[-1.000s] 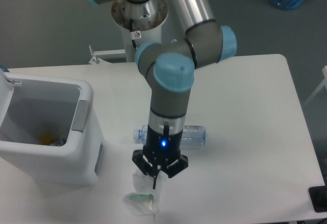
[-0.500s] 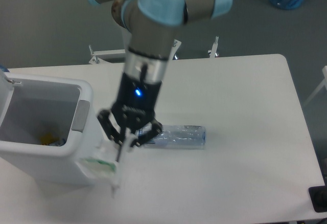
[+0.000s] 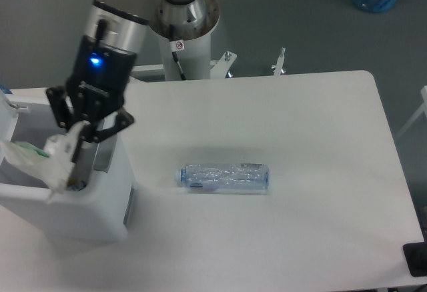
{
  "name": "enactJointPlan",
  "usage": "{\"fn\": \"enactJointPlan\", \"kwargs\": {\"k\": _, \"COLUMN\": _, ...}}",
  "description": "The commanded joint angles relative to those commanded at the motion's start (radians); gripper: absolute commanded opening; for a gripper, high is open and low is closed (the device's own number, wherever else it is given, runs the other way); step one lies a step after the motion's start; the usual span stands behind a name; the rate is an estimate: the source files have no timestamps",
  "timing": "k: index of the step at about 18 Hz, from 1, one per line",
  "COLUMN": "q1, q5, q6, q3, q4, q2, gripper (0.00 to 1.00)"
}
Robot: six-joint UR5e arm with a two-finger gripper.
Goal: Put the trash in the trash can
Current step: 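Carry the paper over the white bin and open the gripper, then move the open gripper back over the clear plastic bottle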
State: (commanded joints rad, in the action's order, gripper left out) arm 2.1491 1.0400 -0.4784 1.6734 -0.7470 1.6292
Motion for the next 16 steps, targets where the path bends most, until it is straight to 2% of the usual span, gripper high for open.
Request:
{"fn": "enactJointPlan", "kwargs": {"k": 1, "q1": 0.000, "q5": 0.000, "q6": -0.006, "q3": 0.009, "q4": 0.000, "q2": -0.003, "gripper": 0.73}}
{"fn": "enactJointPlan", "kwargs": {"k": 2, "q1": 0.000, "q5": 0.000, "q6": -0.008, "q3": 0.011, "q4": 0.000, "q2": -0.005, "gripper": 0.96}}
{"fn": "enactJointPlan", "kwargs": {"k": 3, "q1": 0.000, "q5": 0.000, "q6": -0.005, "q3": 0.011, "q4": -0.002, "q2": -0.003, "gripper": 1.00}}
{"fn": "enactJointPlan", "kwargs": {"k": 8, "q1": 0.018, "q5": -0.003, "q6": 0.003, "q3": 0.002, "q4": 0.000, "q2": 0.003, "gripper": 1.00}}
{"fn": "enactJointPlan", "kwargs": {"k": 11, "q1": 0.116, "q5": -0.008, "q6": 0.004, "q3": 0.000, "q4": 0.000, "q2": 0.008, "gripper": 1.00}}
{"fn": "enactJointPlan", "kwargs": {"k": 16, "q1": 0.256, "q5": -0.006, "q6": 0.006, "q3": -0.006, "q4": 0.003, "q2": 0.052, "gripper": 1.00}}
